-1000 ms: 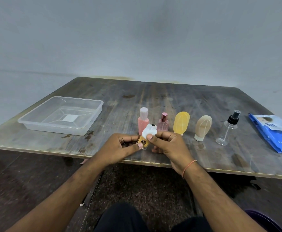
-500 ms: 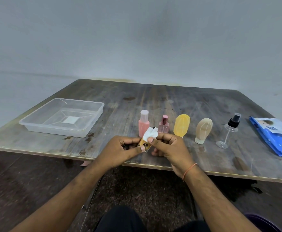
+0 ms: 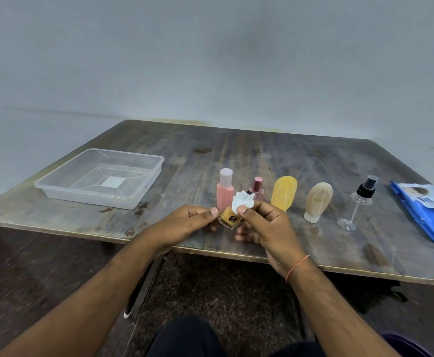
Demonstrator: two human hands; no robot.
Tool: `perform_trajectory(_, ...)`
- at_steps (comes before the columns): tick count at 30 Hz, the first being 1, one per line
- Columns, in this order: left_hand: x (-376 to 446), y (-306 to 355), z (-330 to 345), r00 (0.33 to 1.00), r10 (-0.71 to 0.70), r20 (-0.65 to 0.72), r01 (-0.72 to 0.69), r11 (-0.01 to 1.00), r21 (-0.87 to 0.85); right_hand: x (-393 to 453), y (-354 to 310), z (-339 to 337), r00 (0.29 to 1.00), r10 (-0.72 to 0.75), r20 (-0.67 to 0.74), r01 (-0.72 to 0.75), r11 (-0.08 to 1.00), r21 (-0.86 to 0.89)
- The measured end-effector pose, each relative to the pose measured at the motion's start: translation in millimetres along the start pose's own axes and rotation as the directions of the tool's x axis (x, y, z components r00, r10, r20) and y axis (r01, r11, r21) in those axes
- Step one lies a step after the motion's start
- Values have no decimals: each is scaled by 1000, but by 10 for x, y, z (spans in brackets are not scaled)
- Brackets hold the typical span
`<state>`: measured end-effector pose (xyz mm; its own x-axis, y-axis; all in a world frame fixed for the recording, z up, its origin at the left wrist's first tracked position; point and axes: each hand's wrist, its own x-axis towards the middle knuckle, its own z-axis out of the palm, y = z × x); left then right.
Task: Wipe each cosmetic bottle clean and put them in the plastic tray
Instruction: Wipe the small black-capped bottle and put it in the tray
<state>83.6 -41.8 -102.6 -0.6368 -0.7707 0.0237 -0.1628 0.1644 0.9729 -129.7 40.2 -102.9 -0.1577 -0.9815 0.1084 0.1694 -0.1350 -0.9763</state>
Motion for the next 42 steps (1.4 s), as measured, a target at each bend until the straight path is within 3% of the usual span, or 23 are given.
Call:
perform_trajectory(8, 98, 2, 71, 990, 74, 124, -63, 994, -89, -26, 4, -76, 994, -7, 105, 2, 999, 47)
perform_trajectory(16, 88, -34, 241, 983, 151, -101, -160, 984, -84, -10, 28, -100, 989, -27, 148, 15, 997, 80)
perform_trajectory(21, 93, -143, 246, 938, 236, -255, -220, 971, 93, -19, 27, -89, 991, -50, 121, 47, 998, 29)
perform_trajectory(25, 97, -190, 261, 917, 274, -291, -237, 959, 156, -12, 32, -52, 994, -80, 68, 82, 996, -30)
perform_trajectory(29, 92, -169, 278, 904, 276, -326, -221, 956, 195, 21, 58, -33, 998, -58, -31, 58, 998, 21)
perform_trajectory(37, 74, -199, 283, 885, 310, -347, -235, 941, 242, 4, 83, -39, 996, -86, 36, 89, 991, -96)
perform_trajectory(42, 39, -184, 331, 862, 361, -356, -249, 913, 324, 1, 98, -6, 993, -101, -68, 95, 992, -82)
